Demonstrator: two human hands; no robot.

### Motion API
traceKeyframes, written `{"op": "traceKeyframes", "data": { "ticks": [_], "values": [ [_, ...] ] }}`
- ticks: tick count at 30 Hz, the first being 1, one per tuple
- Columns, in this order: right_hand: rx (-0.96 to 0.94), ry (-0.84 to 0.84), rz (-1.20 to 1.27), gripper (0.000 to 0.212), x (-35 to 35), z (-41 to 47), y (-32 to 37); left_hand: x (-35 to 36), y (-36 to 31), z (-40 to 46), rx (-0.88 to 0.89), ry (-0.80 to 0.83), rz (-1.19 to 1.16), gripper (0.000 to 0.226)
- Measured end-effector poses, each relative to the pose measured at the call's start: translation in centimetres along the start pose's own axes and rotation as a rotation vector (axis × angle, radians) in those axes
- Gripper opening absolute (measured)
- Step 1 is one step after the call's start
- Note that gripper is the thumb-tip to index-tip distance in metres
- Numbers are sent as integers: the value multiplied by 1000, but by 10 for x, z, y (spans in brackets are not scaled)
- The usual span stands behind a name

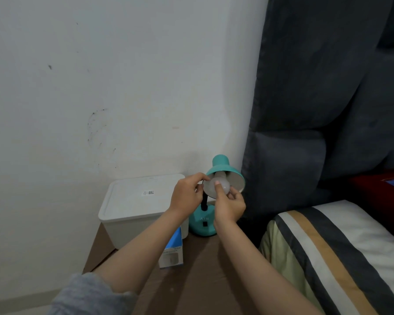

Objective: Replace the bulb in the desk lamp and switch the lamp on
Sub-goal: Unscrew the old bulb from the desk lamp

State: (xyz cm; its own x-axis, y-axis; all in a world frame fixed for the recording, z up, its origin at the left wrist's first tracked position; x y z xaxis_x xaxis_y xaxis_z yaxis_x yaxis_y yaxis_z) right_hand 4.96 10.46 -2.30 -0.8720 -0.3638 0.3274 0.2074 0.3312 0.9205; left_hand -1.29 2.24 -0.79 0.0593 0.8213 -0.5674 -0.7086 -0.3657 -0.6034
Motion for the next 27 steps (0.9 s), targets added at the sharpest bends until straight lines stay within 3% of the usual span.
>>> {"op": "traceKeyframes", "data": {
  "ticks": [8, 14, 23, 27],
  "values": [
    [-93, 9, -80, 43, -12, 0, -5, -2, 2, 0, 14, 7, 1, 29],
    [-194, 27, -110, 45, -28, -4, 7, -8, -4, -2, -135, 117, -100, 21],
    [-250, 63, -223, 40, -67, -37, -15, -27, 22, -64, -215, 148, 83, 27],
    [-175, 126, -325, 41, -87, -61, -44, -31, 51, -106, -278, 174, 243, 28]
  ]
}}
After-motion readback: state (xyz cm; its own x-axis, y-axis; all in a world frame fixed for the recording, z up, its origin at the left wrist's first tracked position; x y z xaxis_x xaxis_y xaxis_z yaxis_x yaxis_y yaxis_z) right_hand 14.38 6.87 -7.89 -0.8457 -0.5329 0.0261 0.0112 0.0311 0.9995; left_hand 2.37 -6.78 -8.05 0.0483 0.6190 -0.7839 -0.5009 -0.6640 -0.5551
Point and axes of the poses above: each hand's wrist, its own z-axis towards the middle knuckle, its own x-axis out of the palm, y = z × x, the point moved 1 cm from there along z, towards the middle knuckle
